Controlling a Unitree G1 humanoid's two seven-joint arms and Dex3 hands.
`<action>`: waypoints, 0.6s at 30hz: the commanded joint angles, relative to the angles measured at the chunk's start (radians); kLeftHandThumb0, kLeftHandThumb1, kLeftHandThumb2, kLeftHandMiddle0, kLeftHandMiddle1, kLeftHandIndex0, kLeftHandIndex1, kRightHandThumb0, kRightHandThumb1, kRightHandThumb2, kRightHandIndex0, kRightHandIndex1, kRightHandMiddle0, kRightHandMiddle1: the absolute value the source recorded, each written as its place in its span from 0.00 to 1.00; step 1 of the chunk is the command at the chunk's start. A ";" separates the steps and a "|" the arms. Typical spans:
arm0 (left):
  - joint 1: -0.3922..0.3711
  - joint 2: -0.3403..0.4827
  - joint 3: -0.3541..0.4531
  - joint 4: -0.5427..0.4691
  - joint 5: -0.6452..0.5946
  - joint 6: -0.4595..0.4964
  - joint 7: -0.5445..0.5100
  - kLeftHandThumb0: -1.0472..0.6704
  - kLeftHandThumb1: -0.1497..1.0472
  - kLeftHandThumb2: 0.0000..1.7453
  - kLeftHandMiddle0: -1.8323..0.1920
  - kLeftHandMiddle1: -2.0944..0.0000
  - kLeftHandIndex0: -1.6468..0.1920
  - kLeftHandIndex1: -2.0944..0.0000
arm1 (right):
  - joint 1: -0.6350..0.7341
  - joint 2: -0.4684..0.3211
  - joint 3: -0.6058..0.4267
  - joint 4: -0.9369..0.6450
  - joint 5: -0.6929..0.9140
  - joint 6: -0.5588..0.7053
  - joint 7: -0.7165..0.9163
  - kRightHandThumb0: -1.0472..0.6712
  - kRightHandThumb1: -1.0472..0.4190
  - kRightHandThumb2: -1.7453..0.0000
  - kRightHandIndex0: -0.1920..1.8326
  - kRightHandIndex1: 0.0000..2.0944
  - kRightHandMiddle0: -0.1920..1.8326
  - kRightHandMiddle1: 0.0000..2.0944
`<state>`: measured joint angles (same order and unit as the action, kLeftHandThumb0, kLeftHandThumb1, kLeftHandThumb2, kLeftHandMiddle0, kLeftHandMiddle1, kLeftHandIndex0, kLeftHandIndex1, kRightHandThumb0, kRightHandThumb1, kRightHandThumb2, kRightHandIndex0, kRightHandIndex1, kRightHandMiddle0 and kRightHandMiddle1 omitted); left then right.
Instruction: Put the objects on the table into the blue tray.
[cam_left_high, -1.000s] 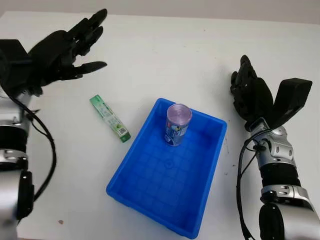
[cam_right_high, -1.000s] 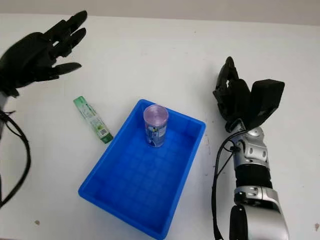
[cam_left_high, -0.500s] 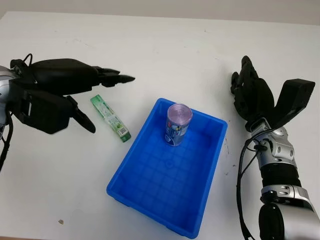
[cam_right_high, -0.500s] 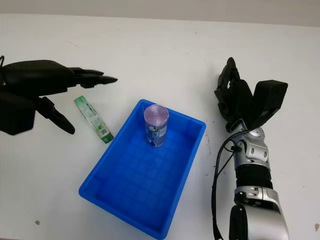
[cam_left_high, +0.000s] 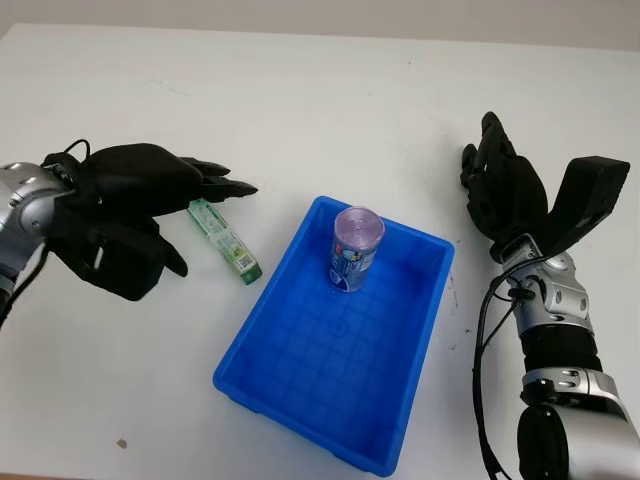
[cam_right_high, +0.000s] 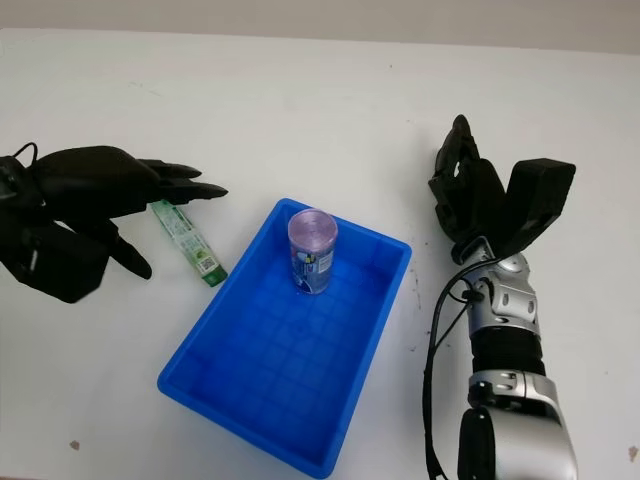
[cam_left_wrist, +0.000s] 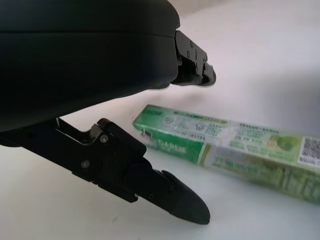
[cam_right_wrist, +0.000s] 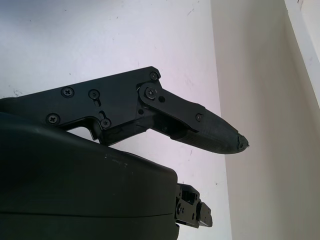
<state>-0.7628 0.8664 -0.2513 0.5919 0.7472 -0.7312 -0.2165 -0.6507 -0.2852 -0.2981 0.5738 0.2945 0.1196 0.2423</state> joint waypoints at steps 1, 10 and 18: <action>0.005 -0.016 -0.058 0.069 0.120 -0.042 0.237 0.33 0.89 0.04 0.62 0.57 0.65 0.73 | -0.001 -0.004 -0.007 0.007 0.012 0.005 0.009 0.21 0.00 0.54 0.00 0.00 0.00 0.00; -0.075 -0.032 -0.271 0.239 0.511 0.048 0.970 0.25 1.00 0.22 0.18 0.00 0.60 0.00 | -0.007 -0.003 -0.011 0.012 0.014 0.007 0.003 0.22 0.00 0.55 0.00 0.00 0.00 0.00; -0.086 -0.042 -0.319 0.285 0.478 0.060 1.025 0.26 1.00 0.26 0.23 0.00 0.68 0.00 | -0.013 -0.004 -0.011 0.020 0.015 0.005 0.012 0.21 0.00 0.56 0.00 0.00 0.00 0.00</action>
<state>-0.8340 0.8168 -0.5563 0.8697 1.2298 -0.6714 0.7839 -0.6527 -0.2841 -0.3024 0.5926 0.3038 0.1217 0.2572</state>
